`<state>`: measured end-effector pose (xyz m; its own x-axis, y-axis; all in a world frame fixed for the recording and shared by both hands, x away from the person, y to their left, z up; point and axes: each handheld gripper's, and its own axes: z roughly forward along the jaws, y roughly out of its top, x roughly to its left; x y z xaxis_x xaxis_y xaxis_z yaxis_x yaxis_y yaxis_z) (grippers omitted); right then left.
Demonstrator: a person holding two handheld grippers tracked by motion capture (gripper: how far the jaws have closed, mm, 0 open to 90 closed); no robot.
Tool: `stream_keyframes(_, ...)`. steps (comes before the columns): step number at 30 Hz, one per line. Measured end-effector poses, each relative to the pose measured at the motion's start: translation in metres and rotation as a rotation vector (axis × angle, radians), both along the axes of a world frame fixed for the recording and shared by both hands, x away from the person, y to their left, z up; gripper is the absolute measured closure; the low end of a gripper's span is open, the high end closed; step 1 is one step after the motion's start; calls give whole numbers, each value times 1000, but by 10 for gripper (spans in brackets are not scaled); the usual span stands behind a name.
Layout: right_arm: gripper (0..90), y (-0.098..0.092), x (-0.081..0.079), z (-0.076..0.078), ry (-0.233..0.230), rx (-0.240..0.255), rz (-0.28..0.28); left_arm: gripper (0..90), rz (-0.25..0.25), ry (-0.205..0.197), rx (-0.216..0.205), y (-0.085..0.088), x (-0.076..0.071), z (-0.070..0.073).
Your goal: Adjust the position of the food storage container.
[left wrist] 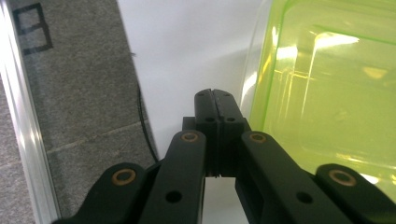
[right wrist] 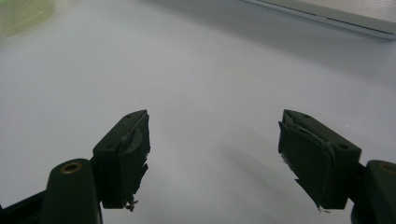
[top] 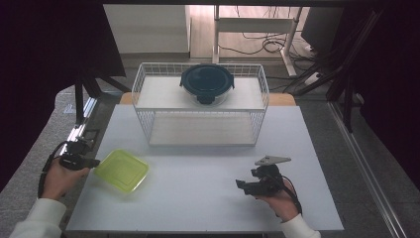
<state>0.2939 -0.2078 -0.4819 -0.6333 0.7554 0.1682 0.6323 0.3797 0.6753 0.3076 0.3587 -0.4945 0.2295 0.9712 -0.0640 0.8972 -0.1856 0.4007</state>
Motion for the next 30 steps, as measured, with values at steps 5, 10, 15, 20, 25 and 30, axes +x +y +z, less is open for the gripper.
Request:
stream_keyframes(5, 247, 0, 0, 0, 0, -2, 2, 900, -8, 10, -25, -6, -6, 0)
stream_keyframes(10, 247, 0, 0, 0, 1, -2, 3, 900, -20, 15, -72, -12, -12, -1)
stream_keyframes(15, 247, 0, 0, 0, 3, -3, -1, 900, -36, 17, -101, -18, -17, -2)
stream_keyframes(20, 247, 1, -1, 1, -1, -1, 1, 900, -63, 21, -121, -28, -24, -2)
stream_keyframes(25, 247, 1, -1, 2, -3, 1, 2, 900, -103, 29, -135, -42, -30, -2)
stream_keyframes(30, 247, 1, -1, 2, -2, 2, -2, 900, -131, 38, -155, -54, -33, -4)
